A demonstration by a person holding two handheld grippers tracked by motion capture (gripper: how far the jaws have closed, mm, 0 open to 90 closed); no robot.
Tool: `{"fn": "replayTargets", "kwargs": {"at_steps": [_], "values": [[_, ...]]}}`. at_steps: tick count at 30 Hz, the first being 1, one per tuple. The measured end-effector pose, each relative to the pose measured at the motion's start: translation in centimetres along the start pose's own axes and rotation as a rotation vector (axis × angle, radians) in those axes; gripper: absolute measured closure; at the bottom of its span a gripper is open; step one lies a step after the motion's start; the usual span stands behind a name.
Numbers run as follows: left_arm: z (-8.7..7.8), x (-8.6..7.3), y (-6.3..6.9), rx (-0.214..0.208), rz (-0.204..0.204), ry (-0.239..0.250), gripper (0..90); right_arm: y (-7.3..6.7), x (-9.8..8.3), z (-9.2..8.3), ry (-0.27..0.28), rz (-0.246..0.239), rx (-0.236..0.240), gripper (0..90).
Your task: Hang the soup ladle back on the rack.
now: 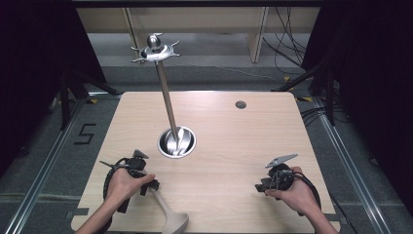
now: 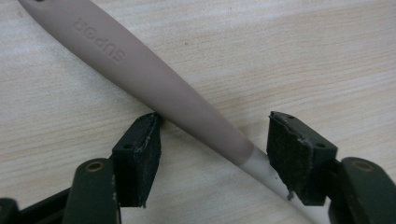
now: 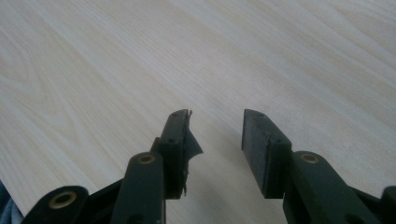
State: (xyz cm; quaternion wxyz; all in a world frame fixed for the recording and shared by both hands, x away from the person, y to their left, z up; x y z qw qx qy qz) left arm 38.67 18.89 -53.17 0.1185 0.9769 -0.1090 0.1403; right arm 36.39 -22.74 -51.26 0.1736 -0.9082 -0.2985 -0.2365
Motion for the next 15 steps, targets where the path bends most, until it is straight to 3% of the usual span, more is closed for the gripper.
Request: {"fn": "replayTargets", "kwargs": {"at_steps": [1, 2, 4, 6, 8, 10, 13, 14, 15], "values": [[-0.09, 0.03, -0.02, 0.007, 0.010, -0.018, 36.4, -0.02, 0.02, 0.00, 0.000, -0.002, 0.001, 61.9], [-0.06, 0.03, 0.35, -0.003, -0.030, -0.025, 36.7, 0.00, 0.03, -0.08, -0.005, -0.001, 0.004, 62.0], [-0.07, 0.16, 0.29, -0.012, -0.027, -0.046, 38.9, 0.31, 0.14, -0.08, 0.015, -0.018, -0.005, 62.0], [-0.21, 0.30, -0.32, -0.001, 0.026, -0.084, 45.0, 0.49, 0.08, -0.20, 0.013, -0.021, -0.004, 62.1], [-0.27, 0.31, -0.53, -0.001, 0.049, -0.104, 49.7, 0.38, -0.03, -0.33, 0.001, 0.005, 0.001, 62.1], [-0.27, 0.32, -0.56, -0.005, 0.065, -0.110, 52.0, 0.55, 0.00, -0.22, 0.010, -0.012, -0.002, 62.1], [-0.29, 0.28, -0.47, -0.006, 0.083, -0.120, 54.1, 0.36, -0.05, -0.31, -0.006, 0.010, -0.009, 62.1], [-0.29, 0.27, -0.40, -0.009, 0.097, -0.122, 57.4, 0.58, 0.08, -0.12, 0.020, -0.042, -0.003, 62.1], [-0.39, 0.22, -0.22, -0.024, 0.123, -0.143, 60.0, 0.58, 0.08, -0.12, 0.020, -0.041, -0.003, 62.1]]}}
Point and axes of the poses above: each handheld gripper's, and its own axes: z roughly forward along the jaws, x roughly out of its top, y roughly to its right, the point moved 5 cm from there along z, roughly forward along the jaws, and after that the axes turned 3 degrees about y, right-handed, at the moved point
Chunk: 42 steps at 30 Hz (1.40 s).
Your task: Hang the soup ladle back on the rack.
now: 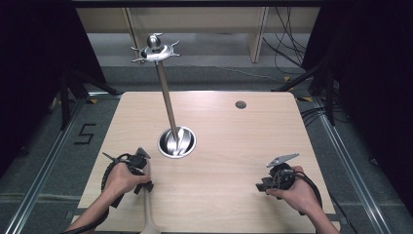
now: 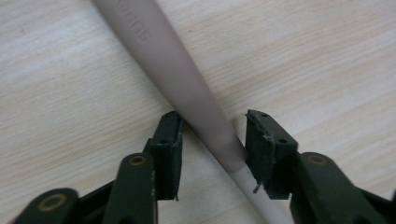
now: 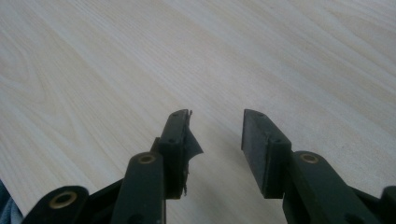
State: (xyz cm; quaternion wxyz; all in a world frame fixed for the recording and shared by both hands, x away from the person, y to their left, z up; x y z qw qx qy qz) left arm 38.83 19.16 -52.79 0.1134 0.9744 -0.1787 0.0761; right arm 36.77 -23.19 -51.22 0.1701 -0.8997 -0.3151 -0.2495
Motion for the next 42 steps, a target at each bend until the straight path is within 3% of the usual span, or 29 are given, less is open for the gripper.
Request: {"fn": "replayTargets", "kwargs": {"at_steps": [2, 3, 7, 11, 14, 17, 20, 25, 26, 28, 29, 30, 32, 34, 35, 37, 38, 39, 40, 41, 42], "values": [[0.0, 0.0, 0.1, 0.002, 0.011, -0.007, 62.3, 0.0, 0.0, 0.0, 0.000, 0.000, 0.000, 62.1], [-0.1, 0.0, 0.2, 0.001, 0.034, -0.025, 66.0, -0.3, -0.1, -0.2, -0.022, 0.045, 0.007, 62.1], [-0.1, -0.1, 0.7, 0.006, 0.040, -0.040, 70.9, -0.2, -0.2, -0.2, -0.023, 0.046, -0.005, 62.0], [-0.1, -0.3, 0.7, 0.014, 0.042, -0.028, 71.0, -0.2, -0.1, -0.1, -0.015, 0.034, 0.006, 61.9], [0.0, -0.8, 1.0, 0.031, 0.073, -0.035, 68.3, -0.3, -0.2, -0.1, -0.014, 0.042, 0.006, 61.5], [0.0, -1.3, 1.2, 0.016, 0.082, -0.044, 65.3, -0.3, -0.2, -0.1, -0.016, 0.041, 0.006, 61.3], [0.0, -1.6, 1.1, 0.016, 0.108, -0.046, 68.9, -0.3, -0.2, -0.1, -0.024, 0.041, 0.007, 61.2], [0.0, -1.9, 1.0, 0.003, 0.091, -0.019, 72.3, -0.4, -0.2, -0.1, -0.023, 0.042, 0.008, 61.0], [0.0, -2.1, 1.1, -0.020, 0.082, 0.008, 73.2, -0.2, -0.2, 0.0, -0.012, 0.019, 0.004, 60.8], [-0.1, -2.3, 1.2, -0.035, 0.074, 0.028, 74.7, -0.3, -0.3, -0.1, -0.024, 0.044, 0.005, 60.5], [-0.5, -2.5, 1.2, -0.056, 0.086, 0.073, 75.2, -0.3, -0.3, -0.1, -0.024, 0.044, 0.004, 60.4], [-0.5, -2.5, 1.2, -0.056, 0.086, 0.073, 75.4, -0.3, -0.3, -0.1, -0.024, 0.044, 0.004, 60.4], [-1.6, -2.9, 1.1, -0.080, 0.106, 0.149, 75.4, -0.3, -0.3, 0.0, -0.023, 0.043, 0.004, 60.2], [-2.1, -3.1, 1.0, -0.092, 0.117, 0.157, 75.6, -0.3, -0.3, 0.0, -0.022, 0.035, 0.004, 60.1], [-3.1, -3.2, 0.3, -0.093, 0.189, 0.200, 75.6, -0.2, -0.3, 0.1, -0.015, 0.023, 0.002, 60.0], [-3.7, -3.4, 0.2, -0.103, 0.185, 0.207, 75.6, -0.4, -0.3, 0.0, -0.015, 0.038, 0.003, 59.9], [-4.6, -3.6, -0.2, -0.122, 0.200, 0.264, 75.6, -0.5, -0.3, 0.0, -0.020, 0.052, 0.008, 59.8], [-4.6, -3.6, -0.2, -0.122, 0.200, 0.264, 75.6, -0.4, -0.3, 0.0, -0.017, 0.042, 0.003, 59.8], [-5.4, -3.8, -0.4, -0.130, 0.195, 0.329, 75.6, -0.3, -0.2, 0.0, -0.011, 0.037, -0.002, 59.7], [-5.4, -3.8, -0.4, -0.130, 0.195, 0.329, 75.6, -0.3, -0.2, 0.0, -0.011, 0.037, -0.002, 59.7], [-5.8, -3.9, -0.5, -0.138, 0.196, 0.372, 75.6, -0.3, -0.2, 0.0, 0.007, 0.032, -0.007, 59.5]]}}
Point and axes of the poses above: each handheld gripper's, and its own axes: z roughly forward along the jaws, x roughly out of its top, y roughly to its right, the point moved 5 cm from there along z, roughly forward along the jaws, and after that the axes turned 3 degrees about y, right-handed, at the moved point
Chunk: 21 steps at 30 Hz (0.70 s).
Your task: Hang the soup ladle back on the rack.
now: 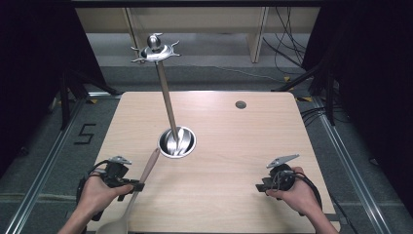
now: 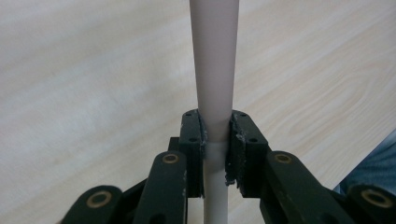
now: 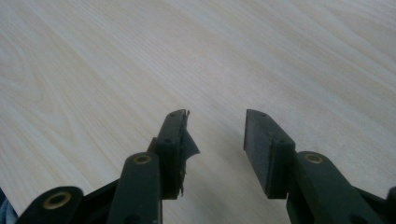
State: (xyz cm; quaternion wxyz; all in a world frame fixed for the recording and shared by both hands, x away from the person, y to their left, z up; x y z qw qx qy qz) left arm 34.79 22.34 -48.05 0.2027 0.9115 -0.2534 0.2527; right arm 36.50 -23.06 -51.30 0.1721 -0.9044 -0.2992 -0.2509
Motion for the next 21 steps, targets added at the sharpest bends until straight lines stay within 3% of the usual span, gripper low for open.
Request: {"fn": "replayTargets", "kwargs": {"at_steps": [2, 3, 4, 6, 8, 9, 10, 11, 12, 13, 17, 19, 21], "values": [[-0.8, -0.1, -0.1, -0.007, 0.013, 0.076, 75.6, 0.0, 0.0, -0.1, -0.001, 0.007, -0.001, 59.3], [-1.1, -0.2, -0.1, -0.020, 0.001, 0.111, 75.6, 0.0, 0.0, -0.1, 0.009, -0.001, -0.003, 59.2], [-1.6, -0.4, -0.2, -0.026, 0.014, 0.119, 75.6, 0.0, 0.1, -0.1, 0.019, -0.002, -0.003, 59.2], [-2.1, -0.7, -0.1, -0.023, -0.020, 0.174, 75.6, 0.0, 0.2, -0.2, 0.030, -0.001, -0.003, 58.9], [-3.1, -1.0, -0.2, -0.020, 0.012, 0.234, 75.7, 0.0, 0.2, -0.2, 0.042, 0.000, -0.006, 58.1], [-3.4, -1.0, -0.1, -0.015, 0.000, 0.267, 75.7, 0.0, 0.3, 0.0, 0.059, 0.001, -0.007, 57.9], [-3.7, -1.1, -0.1, -0.021, 0.007, 0.277, 75.7, 0.0, 0.3, 0.0, 0.062, 0.000, -0.005, 57.9], [-4.2, -1.3, -0.3, -0.011, 0.039, 0.270, 75.7, -0.1, 0.3, 0.0, 0.065, -0.001, -0.006, 57.8], [-4.2, -1.3, -0.3, -0.011, 0.039, 0.270, 75.7, -0.1, 0.3, 0.0, 0.067, -0.003, -0.006, 57.8], [-4.3, -1.2, -0.1, -0.011, 0.012, 0.314, 75.7, -0.1, 0.4, 0.0, 0.069, -0.004, -0.007, 57.8], [-5.4, -1.3, -0.4, 0.000, 0.010, 0.370, 75.8, 0.1, 0.4, 0.0, 0.083, -0.029, -0.015, 57.8], [-5.7, -1.2, -0.4, 0.004, 0.001, 0.429, 75.8, 0.1, 0.4, 0.0, 0.082, -0.028, -0.014, 57.8], [-6.2, -1.2, -0.5, 0.012, -0.009, 0.444, 75.8, 0.1, 0.4, 0.0, 0.084, -0.029, -0.015, 57.8]]}}
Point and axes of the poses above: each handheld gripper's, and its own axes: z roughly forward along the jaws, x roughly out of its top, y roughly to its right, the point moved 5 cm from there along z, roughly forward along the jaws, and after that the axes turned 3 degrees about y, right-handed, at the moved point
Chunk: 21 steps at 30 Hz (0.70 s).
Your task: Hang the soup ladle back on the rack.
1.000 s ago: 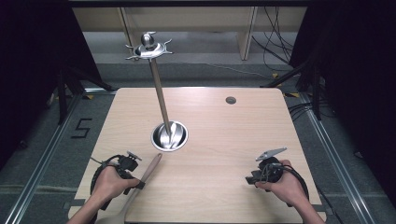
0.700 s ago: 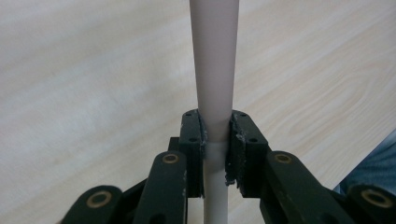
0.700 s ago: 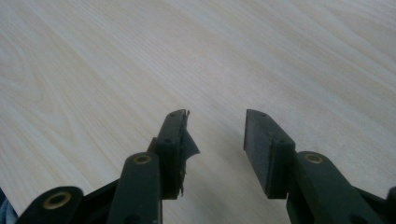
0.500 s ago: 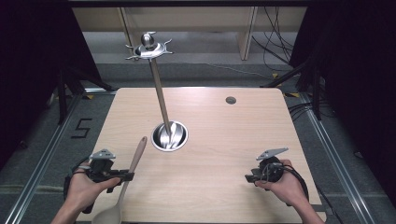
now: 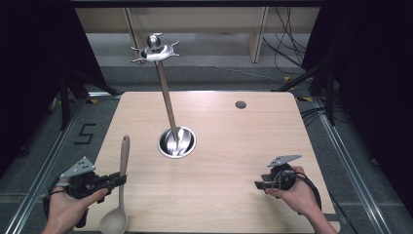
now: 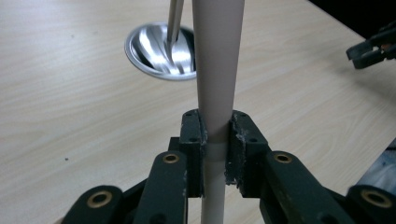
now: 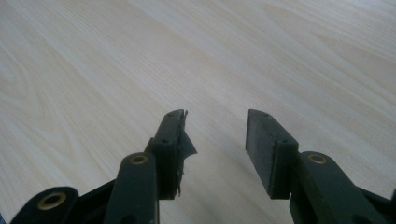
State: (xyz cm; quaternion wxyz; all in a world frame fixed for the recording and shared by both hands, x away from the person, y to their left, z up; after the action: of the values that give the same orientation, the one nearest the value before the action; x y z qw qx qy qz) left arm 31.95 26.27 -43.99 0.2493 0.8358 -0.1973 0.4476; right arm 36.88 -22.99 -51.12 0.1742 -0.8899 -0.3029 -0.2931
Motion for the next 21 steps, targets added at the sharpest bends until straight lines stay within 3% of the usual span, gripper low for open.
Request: {"fn": "replayTargets", "kwargs": {"at_steps": [1, 2, 4, 8, 9, 10, 11, 20, 21], "values": [[-0.3, 0.3, -0.1, -0.004, 0.014, 0.055, 75.8, 0.0, 0.0, -0.2, -0.012, 0.001, 0.003, 57.8], [-0.3, 0.5, -0.1, -0.006, 0.007, 0.079, 75.8, 0.0, 0.0, -0.2, -0.011, 0.001, 0.003, 57.8], [-0.5, 0.7, -0.2, -0.006, 0.013, 0.094, 75.8, 0.0, 0.1, -0.1, -0.009, -0.001, 0.001, 57.8], [-0.8, 2.0, -0.4, -0.003, 0.013, 0.172, 75.8, 0.0, 0.1, 0.1, 0.015, -0.004, -0.004, 57.8], [-0.8, 2.2, -0.3, 0.012, -0.012, 0.181, 75.9, -0.2, 0.1, -0.2, -0.010, 0.015, 0.004, 57.8], [-0.8, 2.6, -0.4, -0.002, 0.022, 0.191, 75.8, -0.2, 0.1, -0.2, -0.007, 0.017, 0.003, 57.8], [-0.7, 3.0, -0.4, -0.006, 0.016, 0.207, 75.9, -0.1, 0.1, -0.2, -0.004, 0.005, 0.000, 57.8], [-0.5, 5.5, -0.9, -0.008, 0.068, 0.239, 75.9, -0.1, 0.2, -0.3, 0.000, 0.016, -0.001, 57.9], [-0.5, 5.7, -1.0, -0.009, 0.082, 0.238, 75.9, 0.1, 0.2, -0.1, 0.026, 0.000, -0.008, 57.8]]}}
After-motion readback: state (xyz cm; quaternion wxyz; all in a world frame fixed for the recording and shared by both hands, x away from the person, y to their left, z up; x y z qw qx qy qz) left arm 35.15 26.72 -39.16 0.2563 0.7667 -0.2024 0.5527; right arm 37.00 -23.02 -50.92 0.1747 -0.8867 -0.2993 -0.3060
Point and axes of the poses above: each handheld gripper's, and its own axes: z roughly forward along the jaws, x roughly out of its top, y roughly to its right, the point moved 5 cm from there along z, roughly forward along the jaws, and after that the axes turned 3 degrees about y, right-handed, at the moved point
